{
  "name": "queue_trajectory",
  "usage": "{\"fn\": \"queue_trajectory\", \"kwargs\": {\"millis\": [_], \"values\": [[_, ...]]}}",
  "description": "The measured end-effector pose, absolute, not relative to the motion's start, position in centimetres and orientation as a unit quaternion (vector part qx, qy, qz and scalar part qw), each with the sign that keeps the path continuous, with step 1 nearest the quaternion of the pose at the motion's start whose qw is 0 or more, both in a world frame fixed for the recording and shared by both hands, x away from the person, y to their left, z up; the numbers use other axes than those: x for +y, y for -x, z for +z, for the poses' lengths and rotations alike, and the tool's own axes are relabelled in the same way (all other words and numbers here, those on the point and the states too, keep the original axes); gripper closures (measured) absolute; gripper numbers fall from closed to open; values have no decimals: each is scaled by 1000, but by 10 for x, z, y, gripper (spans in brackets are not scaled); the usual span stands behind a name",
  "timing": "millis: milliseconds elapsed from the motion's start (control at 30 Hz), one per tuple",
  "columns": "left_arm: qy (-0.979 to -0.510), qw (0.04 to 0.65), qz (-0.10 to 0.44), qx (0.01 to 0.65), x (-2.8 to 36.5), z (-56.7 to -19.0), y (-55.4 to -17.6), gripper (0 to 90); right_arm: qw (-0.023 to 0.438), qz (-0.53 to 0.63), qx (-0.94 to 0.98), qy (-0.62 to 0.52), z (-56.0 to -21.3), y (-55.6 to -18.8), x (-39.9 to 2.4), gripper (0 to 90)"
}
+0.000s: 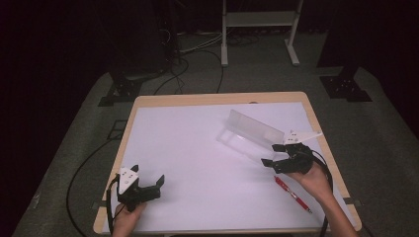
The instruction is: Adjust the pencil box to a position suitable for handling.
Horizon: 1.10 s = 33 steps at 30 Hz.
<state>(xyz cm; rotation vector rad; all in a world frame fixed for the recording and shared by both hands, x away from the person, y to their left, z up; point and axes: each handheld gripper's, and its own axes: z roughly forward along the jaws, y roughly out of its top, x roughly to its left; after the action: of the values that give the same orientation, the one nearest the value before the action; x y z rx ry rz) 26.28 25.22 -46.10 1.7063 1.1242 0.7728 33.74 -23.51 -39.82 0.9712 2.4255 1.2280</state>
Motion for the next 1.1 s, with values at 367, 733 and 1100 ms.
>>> {"fn": "queue_trajectory", "kwargs": {"millis": [367, 733, 1100], "values": [[-695, 459, 314, 456, 252, -461, -263, 0, 129, 412, 841, -325, -394, -358, -218, 279], [-695, 460, 313, 455, 252, -461, -262, 0, 130, 393, 853, -317, -397, -379, -198, 284], [-692, 464, 312, 457, 253, -461, -263, 0, 117, 371, 864, -318, -411, -402, -178, 320]]}}
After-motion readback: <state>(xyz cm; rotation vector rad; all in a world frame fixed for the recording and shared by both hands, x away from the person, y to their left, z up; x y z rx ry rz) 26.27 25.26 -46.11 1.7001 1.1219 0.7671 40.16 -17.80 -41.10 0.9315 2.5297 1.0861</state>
